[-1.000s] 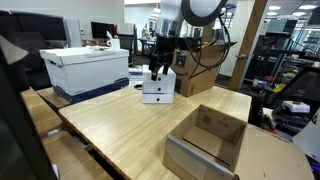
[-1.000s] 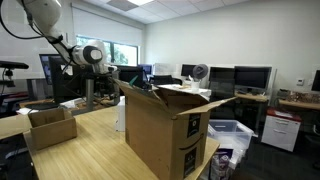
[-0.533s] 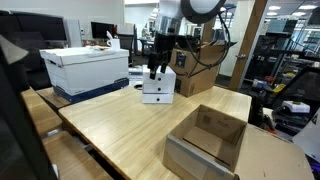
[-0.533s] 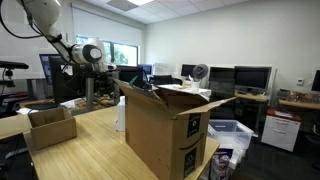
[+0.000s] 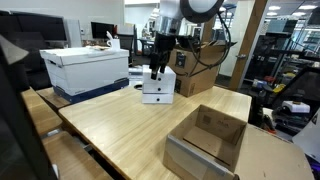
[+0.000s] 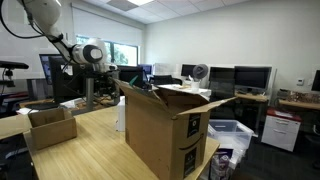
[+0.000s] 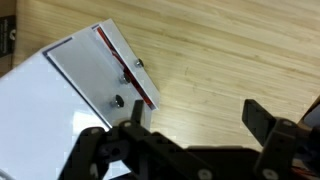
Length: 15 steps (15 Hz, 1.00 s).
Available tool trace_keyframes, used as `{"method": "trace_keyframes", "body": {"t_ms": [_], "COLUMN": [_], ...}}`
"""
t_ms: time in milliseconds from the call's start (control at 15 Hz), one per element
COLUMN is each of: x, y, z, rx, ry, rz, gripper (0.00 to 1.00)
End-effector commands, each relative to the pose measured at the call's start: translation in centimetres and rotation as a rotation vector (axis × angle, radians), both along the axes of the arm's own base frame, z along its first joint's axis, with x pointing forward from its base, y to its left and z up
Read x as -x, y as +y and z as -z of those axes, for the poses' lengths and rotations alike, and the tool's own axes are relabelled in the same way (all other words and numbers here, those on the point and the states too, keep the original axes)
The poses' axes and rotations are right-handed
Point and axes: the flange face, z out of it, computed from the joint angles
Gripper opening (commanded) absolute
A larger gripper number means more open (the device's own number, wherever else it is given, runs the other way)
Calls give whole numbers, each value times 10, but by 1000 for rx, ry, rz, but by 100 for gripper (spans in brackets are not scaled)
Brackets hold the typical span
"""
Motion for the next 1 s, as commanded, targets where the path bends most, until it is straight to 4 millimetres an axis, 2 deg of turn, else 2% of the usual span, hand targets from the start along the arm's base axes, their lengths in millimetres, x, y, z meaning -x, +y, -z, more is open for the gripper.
{"method": "trace_keyframes", "body": {"t_ms": [0, 133, 600, 933], "x": [-1, -1, 5, 13], "y": [-6, -10, -42, -45], "z": [-4, -7, -18, -30], "rx": [-38, -37, 101, 96], "ry": [-17, -9, 78, 100], "rz": [-82, -93, 133, 249], "gripper": [100, 100, 100, 100]}}
